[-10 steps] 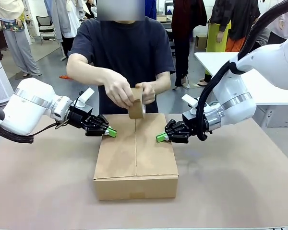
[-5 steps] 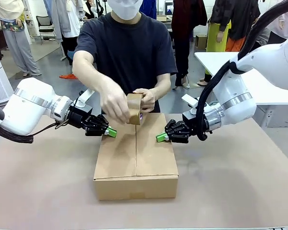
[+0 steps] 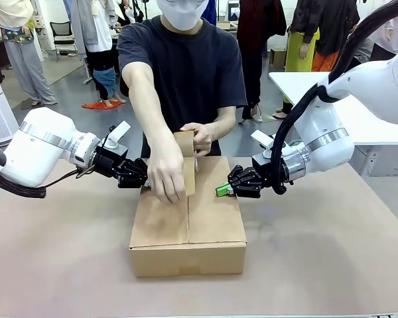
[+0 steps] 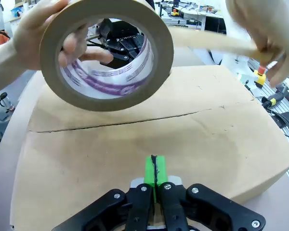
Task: Wrap the clocks to prevent damage.
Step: After the human seals the box with tape, release both hands from the side flaps of the Package Box.
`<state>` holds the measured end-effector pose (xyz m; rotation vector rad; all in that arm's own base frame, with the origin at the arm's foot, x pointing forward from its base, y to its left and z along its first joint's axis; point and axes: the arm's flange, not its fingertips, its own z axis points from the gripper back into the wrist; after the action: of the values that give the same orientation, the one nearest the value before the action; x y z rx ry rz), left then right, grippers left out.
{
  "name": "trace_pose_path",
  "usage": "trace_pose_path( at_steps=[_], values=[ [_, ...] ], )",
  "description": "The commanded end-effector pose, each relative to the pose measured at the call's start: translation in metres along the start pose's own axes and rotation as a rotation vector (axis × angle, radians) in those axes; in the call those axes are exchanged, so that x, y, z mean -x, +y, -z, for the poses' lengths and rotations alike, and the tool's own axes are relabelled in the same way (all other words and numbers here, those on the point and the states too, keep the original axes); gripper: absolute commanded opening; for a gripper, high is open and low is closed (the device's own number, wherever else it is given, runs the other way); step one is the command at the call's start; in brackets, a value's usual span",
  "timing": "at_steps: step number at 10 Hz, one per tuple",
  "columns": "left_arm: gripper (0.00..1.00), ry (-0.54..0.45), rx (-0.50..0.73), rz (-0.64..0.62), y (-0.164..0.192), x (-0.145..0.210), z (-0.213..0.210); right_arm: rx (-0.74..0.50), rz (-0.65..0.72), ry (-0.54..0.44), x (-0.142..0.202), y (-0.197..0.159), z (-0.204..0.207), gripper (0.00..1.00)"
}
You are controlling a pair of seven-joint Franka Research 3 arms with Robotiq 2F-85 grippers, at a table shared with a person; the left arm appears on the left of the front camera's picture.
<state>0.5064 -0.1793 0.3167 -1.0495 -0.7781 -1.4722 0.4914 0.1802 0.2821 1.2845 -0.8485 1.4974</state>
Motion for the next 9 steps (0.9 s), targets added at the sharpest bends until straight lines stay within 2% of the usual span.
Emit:
trace_pose_path(
  at_steps=[1,9],
  values=[
    [0.00,0.002,-0.001,-0.005,0.0021,0.0033,0.0024,0.004,0.005,0.005,0.0032,-0.0005,0.0012,0.01],
    [0.00,0.002,-0.001,-0.005,0.0021,0.0033,0.0024,0.004,0.005,0.005,0.0032,-0.0005,0.0012,0.01]
  ],
)
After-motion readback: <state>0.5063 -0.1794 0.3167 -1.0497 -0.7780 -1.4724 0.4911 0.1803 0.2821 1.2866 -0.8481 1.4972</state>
